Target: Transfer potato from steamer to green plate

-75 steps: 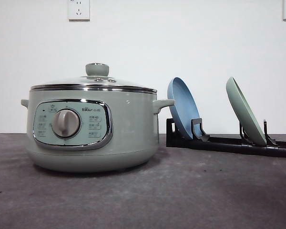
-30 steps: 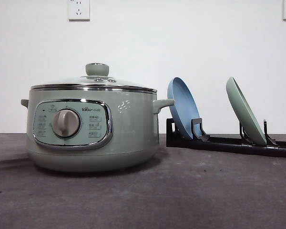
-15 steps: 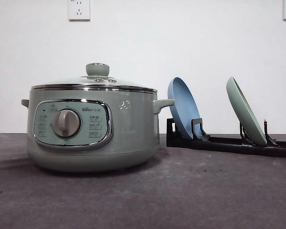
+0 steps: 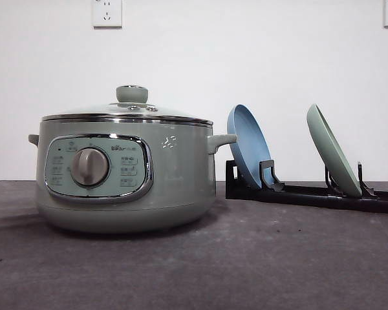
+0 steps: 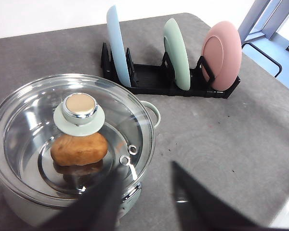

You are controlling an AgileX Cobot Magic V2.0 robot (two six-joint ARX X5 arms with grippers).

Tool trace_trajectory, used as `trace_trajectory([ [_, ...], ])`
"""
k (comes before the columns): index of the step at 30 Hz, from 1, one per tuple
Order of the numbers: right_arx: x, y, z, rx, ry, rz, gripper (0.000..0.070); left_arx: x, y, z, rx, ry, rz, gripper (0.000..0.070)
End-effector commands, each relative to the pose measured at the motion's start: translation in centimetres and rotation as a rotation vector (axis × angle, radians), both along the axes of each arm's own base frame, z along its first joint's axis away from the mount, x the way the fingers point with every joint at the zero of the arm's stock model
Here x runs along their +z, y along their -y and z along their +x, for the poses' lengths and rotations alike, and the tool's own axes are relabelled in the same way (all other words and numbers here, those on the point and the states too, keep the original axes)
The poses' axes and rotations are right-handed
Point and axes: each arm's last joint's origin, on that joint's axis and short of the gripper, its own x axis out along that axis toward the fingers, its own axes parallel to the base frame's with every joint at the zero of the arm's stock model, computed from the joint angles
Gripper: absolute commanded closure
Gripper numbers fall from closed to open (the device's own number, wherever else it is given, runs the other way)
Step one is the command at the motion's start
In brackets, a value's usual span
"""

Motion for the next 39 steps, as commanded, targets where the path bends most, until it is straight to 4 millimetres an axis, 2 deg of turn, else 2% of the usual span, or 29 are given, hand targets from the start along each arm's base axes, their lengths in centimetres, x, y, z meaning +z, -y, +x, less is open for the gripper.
trace_trajectory([
  [1, 0.6, -0.1, 0.1, 0.003, 0.024, -0.002, 0.0324, 0.7, 0.1, 0.0, -0.016, 0.031, -0.004, 0.0285],
  [3, 0.6, -0.1, 0.1, 0.002, 0.021, 0.001, 0.0174, 0.7, 0.1, 0.0, -0.016, 0.032, -0.003, 0.0129],
  [4, 0.6, -0.1, 0.1, 0.001, 0.019, 0.003, 0.0118, 0.7, 0.1, 0.0, -0.016, 0.032, -0.003, 0.0072],
  [6, 0.6, -0.1, 0.1, 0.0, 0.016, 0.006, 0.0051, 0.7, 0.1, 0.0, -0.017, 0.031, -0.003, 0.0025],
  [16, 0.6, -0.1, 0.1, -0.018, -0.029, 0.053, 0.0043, 0.7, 0.1, 0.0, -0.016, 0.028, -0.003, 0.0026],
  [20, 0.3, -0.3, 1.3, -0.093, -0.126, 0.105, 0.0043, 0.7, 0.1, 0.0, -0.016, 0.027, -0.003, 0.0028],
  [25, -0.1, -0.6, 4.2, -0.206, -0.178, 0.105, 0.0043, 0.6, 0.1, -0.1, -0.016, 0.025, -0.002, 0.0028],
  [28, -0.2, -0.6, 6.7, -0.293, -0.217, 0.085, 0.0044, 0.6, 0.1, -0.1, -0.017, 0.024, -0.001, 0.0028],
  [35, -0.5, -0.6, 14.3, -0.367, -0.289, 0.028, 0.0044, 0.6, 0.1, -0.1, -0.017, 0.021, 0.0, 0.0028],
  [39, -1.4, -0.8, 18.7, -0.379, -0.333, 0.006, 0.0045, 0.6, 0.1, -0.1, -0.02, 0.025, 0.006, 0.0028],
])
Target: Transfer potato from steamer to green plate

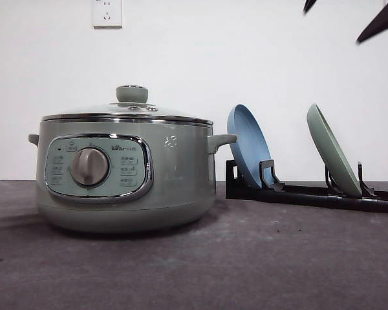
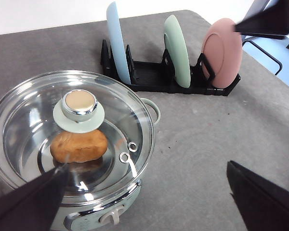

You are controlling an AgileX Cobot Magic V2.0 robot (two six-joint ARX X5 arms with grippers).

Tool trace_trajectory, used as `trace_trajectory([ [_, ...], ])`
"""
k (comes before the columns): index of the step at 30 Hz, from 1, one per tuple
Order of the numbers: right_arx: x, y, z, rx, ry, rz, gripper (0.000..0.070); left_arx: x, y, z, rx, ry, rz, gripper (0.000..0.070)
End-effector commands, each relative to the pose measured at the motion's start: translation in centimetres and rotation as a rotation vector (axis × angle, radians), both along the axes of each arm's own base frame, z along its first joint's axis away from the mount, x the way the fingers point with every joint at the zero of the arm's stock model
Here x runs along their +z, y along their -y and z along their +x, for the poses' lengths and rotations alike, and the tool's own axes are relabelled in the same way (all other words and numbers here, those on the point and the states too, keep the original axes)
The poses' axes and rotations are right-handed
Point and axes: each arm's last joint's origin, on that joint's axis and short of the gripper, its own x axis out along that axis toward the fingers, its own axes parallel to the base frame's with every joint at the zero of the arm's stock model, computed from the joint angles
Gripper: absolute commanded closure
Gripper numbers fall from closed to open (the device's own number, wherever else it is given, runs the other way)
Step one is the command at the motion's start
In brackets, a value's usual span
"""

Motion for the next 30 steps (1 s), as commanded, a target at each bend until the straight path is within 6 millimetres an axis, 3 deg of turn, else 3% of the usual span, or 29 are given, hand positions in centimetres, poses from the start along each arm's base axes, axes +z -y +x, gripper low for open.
trace_trajectory([
  [1, -0.2, -0.2, 2.0, 0.007, -0.003, -0.012, 0.0045, 0.7, 0.1, 0.0, -0.021, 0.036, 0.005, 0.0028],
  [5, -1.3, -0.5, 5.1, 0.006, -0.043, -0.017, 0.0045, 0.5, 0.0, -0.1, -0.025, 0.02, 0.019, 0.0028],
  [10, -2.2, -0.7, 6.9, 0.017, -0.055, -0.034, 0.0045, 0.1, 0.0, -0.3, -0.036, -0.008, 0.049, 0.0028],
  [30, -2.5, -0.1, 7.4, 0.003, -0.054, -0.047, 0.0046, 0.0, 0.1, -0.4, -0.049, -0.013, 0.05, 0.0028],
])
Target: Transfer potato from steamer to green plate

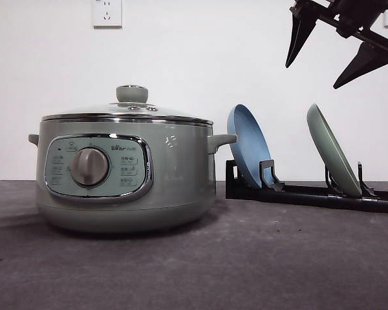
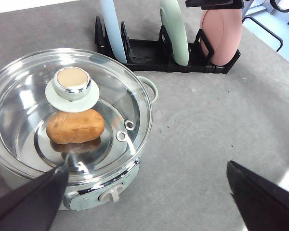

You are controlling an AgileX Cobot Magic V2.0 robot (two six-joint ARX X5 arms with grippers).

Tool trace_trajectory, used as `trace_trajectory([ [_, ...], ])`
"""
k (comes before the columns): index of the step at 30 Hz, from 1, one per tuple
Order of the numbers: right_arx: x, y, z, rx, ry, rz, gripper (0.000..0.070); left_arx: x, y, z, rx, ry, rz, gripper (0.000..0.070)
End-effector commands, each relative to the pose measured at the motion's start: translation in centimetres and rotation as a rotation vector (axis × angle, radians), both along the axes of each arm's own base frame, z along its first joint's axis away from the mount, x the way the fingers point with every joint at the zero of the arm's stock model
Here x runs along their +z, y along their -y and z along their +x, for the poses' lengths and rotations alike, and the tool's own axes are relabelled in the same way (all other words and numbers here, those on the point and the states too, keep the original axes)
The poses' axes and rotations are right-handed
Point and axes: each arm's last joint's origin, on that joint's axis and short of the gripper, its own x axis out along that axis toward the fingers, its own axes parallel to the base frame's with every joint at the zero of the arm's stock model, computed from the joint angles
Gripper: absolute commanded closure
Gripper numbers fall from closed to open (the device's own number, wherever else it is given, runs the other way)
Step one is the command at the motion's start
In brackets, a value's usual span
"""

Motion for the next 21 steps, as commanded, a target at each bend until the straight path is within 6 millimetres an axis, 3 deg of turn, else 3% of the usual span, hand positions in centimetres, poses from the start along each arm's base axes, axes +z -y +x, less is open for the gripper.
trace_trajectory([
  [1, 0.4, 0.1, 0.6, -0.009, 0.022, 0.001, 0.0047, 0.7, 0.1, 0.0, -0.014, 0.029, -0.007, 0.0028],
  [6, 0.6, 0.9, 0.9, -0.045, 0.052, 0.019, 0.009, 0.7, 0.1, 0.0, -0.014, 0.03, -0.008, 0.0028],
  [12, 0.6, 1.6, 1.8, -0.089, 0.09, 0.05, 0.0091, 0.8, 0.1, 0.0, -0.014, 0.037, -0.01, 0.0028],
  [21, -3.0, 1.6, 4.8, -0.11, 0.025, 0.07, 0.0095, 0.8, 0.2, 0.2, -0.014, 0.045, -0.013, 0.0029],
])
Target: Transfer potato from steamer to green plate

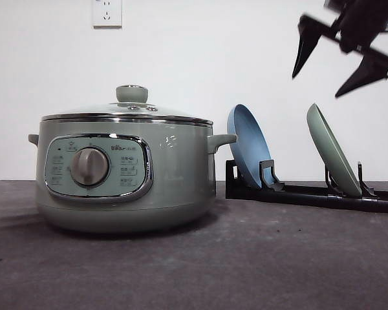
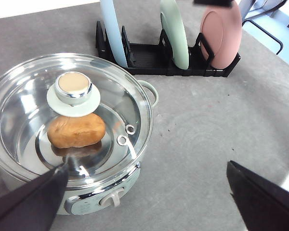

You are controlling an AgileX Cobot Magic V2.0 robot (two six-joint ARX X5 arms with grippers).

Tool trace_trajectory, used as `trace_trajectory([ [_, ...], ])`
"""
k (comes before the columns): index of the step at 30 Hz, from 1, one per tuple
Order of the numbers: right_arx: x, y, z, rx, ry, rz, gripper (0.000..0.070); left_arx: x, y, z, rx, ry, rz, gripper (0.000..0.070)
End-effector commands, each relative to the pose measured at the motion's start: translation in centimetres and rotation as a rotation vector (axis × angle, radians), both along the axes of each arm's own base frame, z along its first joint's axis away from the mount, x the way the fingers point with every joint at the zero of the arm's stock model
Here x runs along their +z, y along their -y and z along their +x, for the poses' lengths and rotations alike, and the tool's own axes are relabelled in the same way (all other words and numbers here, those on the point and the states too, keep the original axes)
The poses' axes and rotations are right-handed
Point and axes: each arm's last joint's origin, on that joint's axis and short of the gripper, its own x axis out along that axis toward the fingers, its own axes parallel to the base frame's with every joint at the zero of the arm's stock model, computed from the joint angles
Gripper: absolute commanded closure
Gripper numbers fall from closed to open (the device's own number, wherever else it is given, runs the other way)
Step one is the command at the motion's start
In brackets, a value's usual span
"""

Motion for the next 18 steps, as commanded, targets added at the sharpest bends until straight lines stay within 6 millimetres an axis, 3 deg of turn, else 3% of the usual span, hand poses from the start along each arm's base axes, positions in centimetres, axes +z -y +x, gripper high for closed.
trace_trajectory([
  [1, -0.7, -0.1, 1.0, -0.006, -0.009, 0.01, 0.0096, 0.7, 0.1, 0.1, -0.014, 0.03, -0.007, 0.003],
  [3, -1.4, -0.2, 1.5, -0.007, -0.021, 0.008, 0.0129, 0.7, 0.2, 0.2, -0.014, 0.029, -0.007, 0.0035],
  [8, -2.2, -0.2, 2.4, -0.008, 0.0, 0.012, 0.029, 0.7, 0.2, 0.2, -0.014, 0.029, -0.007, 0.004],
  [13, -2.4, -0.2, 2.6, -0.008, 0.002, 0.014, 0.0534, 0.7, 0.2, 0.2, -0.014, 0.028, -0.007, 0.004],
  [18, -2.4, -0.3, 2.6, 0.008, -0.005, 0.031, 0.0664, 0.7, 0.2, 0.2, -0.014, 0.028, -0.007, 0.004],
])
